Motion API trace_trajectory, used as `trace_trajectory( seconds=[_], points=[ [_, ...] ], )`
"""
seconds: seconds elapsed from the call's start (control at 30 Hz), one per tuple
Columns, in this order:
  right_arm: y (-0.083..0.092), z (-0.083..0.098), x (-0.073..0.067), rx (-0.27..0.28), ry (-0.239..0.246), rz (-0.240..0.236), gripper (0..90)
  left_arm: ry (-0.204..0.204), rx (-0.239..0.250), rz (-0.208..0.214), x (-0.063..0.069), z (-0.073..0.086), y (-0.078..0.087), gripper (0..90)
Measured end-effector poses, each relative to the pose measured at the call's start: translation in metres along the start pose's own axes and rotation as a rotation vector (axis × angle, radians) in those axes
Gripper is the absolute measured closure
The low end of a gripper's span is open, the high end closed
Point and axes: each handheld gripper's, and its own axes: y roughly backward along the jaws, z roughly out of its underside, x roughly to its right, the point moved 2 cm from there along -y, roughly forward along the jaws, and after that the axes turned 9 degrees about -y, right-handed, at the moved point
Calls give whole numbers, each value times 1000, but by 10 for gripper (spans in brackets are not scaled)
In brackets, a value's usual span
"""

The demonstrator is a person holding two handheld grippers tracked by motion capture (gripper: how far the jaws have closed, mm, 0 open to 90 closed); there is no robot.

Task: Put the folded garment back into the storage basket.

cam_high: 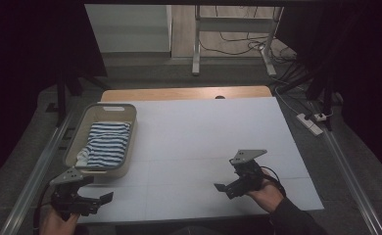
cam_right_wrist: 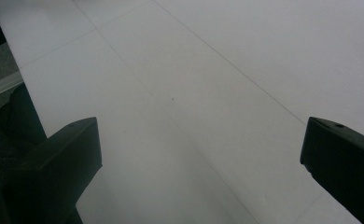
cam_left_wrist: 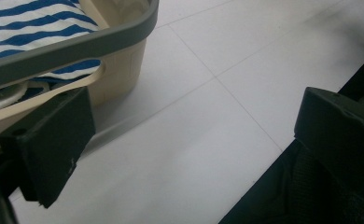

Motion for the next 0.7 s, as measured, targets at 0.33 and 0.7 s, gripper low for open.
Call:
trace_trajectory(
  seconds=[0.33, 0.7],
  points=[
    [24, 14, 10, 12, -53, 75, 0, -2, -1, -1, 0, 0, 0, 0],
    [51, 29, 22, 61, -137, 134, 0, -19, -3, -11, 2, -1, 0, 0]
  ],
)
